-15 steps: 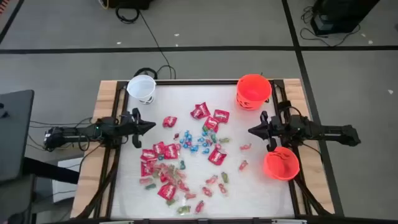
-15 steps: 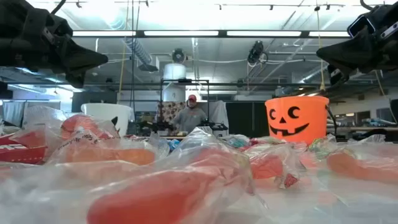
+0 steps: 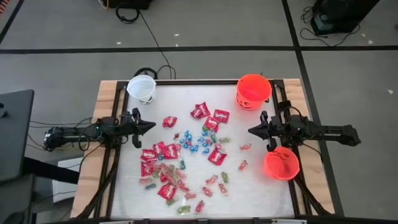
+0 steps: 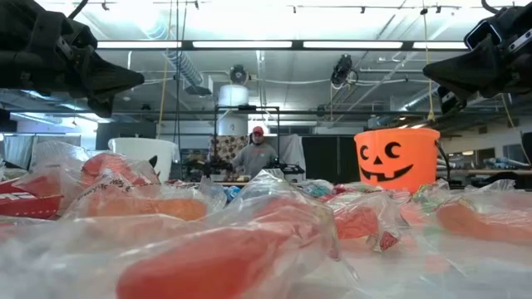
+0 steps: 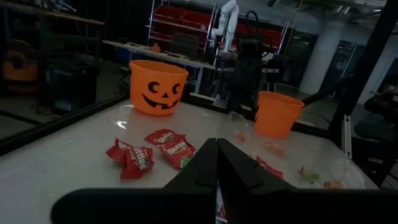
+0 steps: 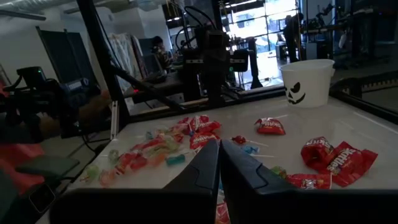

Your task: Sort candy by brand, put in halloween buckets

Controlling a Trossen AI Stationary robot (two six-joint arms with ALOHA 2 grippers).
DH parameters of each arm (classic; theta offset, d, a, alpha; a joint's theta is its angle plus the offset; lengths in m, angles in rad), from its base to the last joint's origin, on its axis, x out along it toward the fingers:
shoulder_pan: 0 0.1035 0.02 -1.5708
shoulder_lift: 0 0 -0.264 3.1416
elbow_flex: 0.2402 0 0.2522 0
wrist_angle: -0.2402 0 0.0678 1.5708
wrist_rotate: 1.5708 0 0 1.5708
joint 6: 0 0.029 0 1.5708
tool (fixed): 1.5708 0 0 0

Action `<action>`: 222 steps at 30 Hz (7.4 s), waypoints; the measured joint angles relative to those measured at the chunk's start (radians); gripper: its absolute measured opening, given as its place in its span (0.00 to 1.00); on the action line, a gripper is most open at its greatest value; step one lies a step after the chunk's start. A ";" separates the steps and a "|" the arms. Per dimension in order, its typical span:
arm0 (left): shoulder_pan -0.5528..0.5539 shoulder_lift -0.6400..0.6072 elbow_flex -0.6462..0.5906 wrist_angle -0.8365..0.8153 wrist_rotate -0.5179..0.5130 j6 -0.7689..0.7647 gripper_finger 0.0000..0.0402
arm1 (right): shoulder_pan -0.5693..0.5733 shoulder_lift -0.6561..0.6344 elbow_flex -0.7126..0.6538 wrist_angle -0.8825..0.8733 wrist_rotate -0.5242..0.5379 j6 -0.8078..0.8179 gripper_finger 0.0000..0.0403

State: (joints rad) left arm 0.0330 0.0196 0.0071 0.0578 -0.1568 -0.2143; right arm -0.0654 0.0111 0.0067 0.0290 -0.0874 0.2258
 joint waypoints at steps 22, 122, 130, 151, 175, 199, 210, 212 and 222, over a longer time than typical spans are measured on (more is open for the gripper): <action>0.000 0.000 0.000 0.000 0.000 0.000 0.04 | 0.000 0.000 0.000 0.000 0.000 0.000 0.07; 0.109 0.795 0.199 0.244 -0.126 0.019 0.19 | -0.388 1.613 1.449 -0.979 0.416 -0.237 0.04; 0.109 0.795 0.199 0.244 -0.120 0.013 0.19 | -0.556 1.421 1.286 -1.051 0.483 -0.121 0.04; 0.112 0.798 0.199 0.311 -0.133 0.068 0.19 | -0.426 1.371 1.146 -0.620 0.222 -0.146 0.48; 0.112 0.814 0.199 0.302 -0.141 0.056 0.19 | -0.325 2.009 1.328 -0.422 0.142 -0.126 0.48; 0.109 0.906 0.199 0.300 -0.094 -0.036 0.19 | -0.347 1.724 1.361 -0.891 0.352 -0.168 0.01; 0.109 0.906 0.199 0.261 -0.097 -0.112 0.19 | -0.530 1.355 1.117 -0.932 0.488 -0.061 0.01; 0.109 0.906 0.199 0.262 -0.102 -0.112 0.19 | -0.558 1.312 1.071 -0.914 0.488 -0.062 0.01; 0.109 0.906 0.199 0.297 -0.107 -0.107 0.19 | -0.676 1.233 0.893 -0.855 0.458 -0.019 0.04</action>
State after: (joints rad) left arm 0.1425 0.9257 0.2058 0.3552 -0.2638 -0.3217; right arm -0.7414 1.2441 0.8996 -0.8259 0.3702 0.2070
